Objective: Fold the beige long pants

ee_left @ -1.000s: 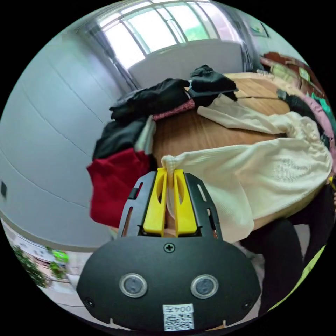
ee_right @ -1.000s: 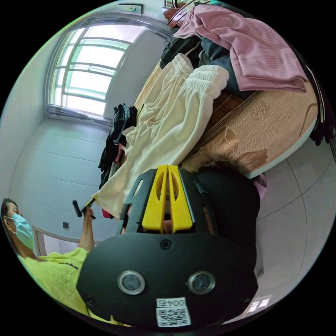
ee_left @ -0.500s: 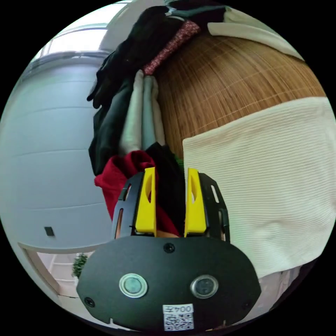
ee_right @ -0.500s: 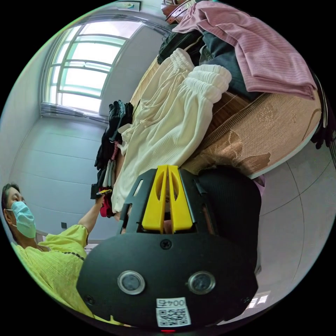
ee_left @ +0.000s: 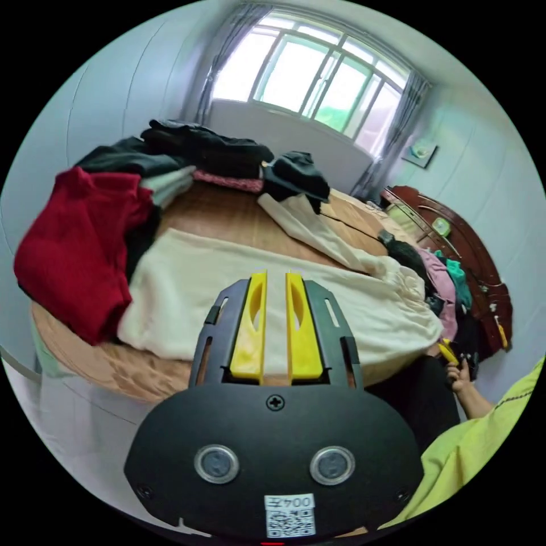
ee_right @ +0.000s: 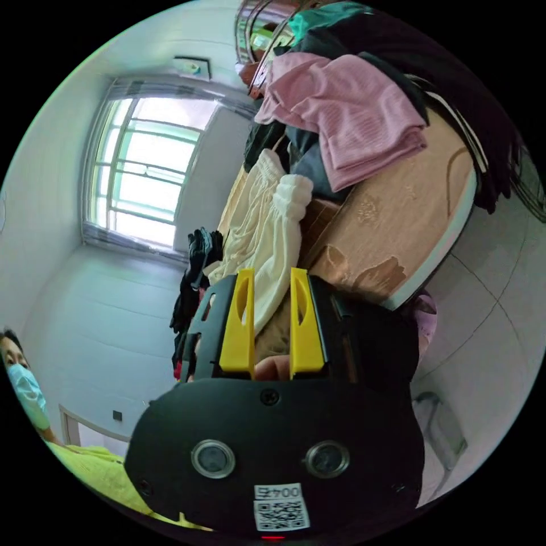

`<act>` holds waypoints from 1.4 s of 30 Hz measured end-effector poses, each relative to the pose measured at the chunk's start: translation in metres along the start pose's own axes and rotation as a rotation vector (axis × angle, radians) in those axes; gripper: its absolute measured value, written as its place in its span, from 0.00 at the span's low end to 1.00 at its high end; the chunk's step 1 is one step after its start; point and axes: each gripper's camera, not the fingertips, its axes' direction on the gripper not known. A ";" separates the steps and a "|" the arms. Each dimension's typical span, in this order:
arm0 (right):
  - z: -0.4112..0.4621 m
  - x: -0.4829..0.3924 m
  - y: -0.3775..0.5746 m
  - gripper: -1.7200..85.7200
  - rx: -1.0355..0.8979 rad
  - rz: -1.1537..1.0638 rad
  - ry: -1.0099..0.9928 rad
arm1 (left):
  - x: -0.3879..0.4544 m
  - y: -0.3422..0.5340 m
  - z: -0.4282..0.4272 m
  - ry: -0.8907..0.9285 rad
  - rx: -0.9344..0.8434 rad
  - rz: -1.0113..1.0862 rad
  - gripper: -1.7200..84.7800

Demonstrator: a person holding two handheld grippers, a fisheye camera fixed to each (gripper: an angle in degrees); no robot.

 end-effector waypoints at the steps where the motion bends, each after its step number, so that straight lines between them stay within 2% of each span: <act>1: -0.003 0.005 -0.009 0.15 0.023 0.016 0.008 | 0.007 0.021 0.006 -0.006 -0.011 -0.005 0.06; 6: 0.013 0.007 -0.060 0.17 0.022 0.027 0.042 | 0.035 0.047 0.042 0.016 -0.067 0.009 0.03; 9: 0.039 -0.014 -0.081 0.11 -0.038 -0.004 0.091 | 0.056 0.031 0.069 0.004 -0.091 0.054 0.03; 12: 0.043 -0.047 -0.084 0.09 -0.009 -0.124 0.282 | 0.076 0.011 0.101 -0.026 -0.126 0.092 0.03; 14: 0.054 -0.066 -0.072 0.09 0.006 -0.246 0.485 | 0.085 0.005 0.127 -0.110 -0.198 0.147 0.03; 16: 0.069 -0.066 -0.062 0.09 -0.011 -0.313 0.580 | 0.084 0.006 0.169 -0.229 -0.349 0.187 0.03; 21: 0.062 -0.072 -0.064 0.11 -0.026 -0.281 0.540 | 0.085 0.011 0.184 -0.247 -0.315 0.277 0.03; 24: 0.046 -0.111 -0.049 0.11 0.084 -0.379 0.637 | 0.087 0.013 0.192 -0.263 -0.296 0.303 0.03; 27: 0.048 -0.148 -0.036 0.11 0.110 -0.473 0.538 | 0.084 0.011 0.199 -0.257 -0.281 0.292 0.03; 29: 0.073 -0.168 -0.036 0.09 0.029 -0.510 0.467 | 0.081 0.008 0.203 -0.239 -0.280 0.278 0.03; 32: 0.109 -0.184 -0.039 0.09 0.013 -0.519 0.402 | 0.076 -0.001 0.209 -0.208 -0.291 0.276 0.03; 35: 0.153 -0.198 -0.056 0.12 -0.006 -0.500 0.316 | 0.070 -0.019 0.217 -0.163 -0.350 0.245 0.04; 38: 0.196 -0.204 -0.081 0.10 0.010 -0.484 0.319 | 0.066 -0.055 0.226 -0.097 -0.457 0.199 0.07; 42: 0.236 -0.172 -0.112 0.08 -0.018 -0.405 0.334 | 0.087 -0.139 0.230 -0.091 -0.307 0.125 0.12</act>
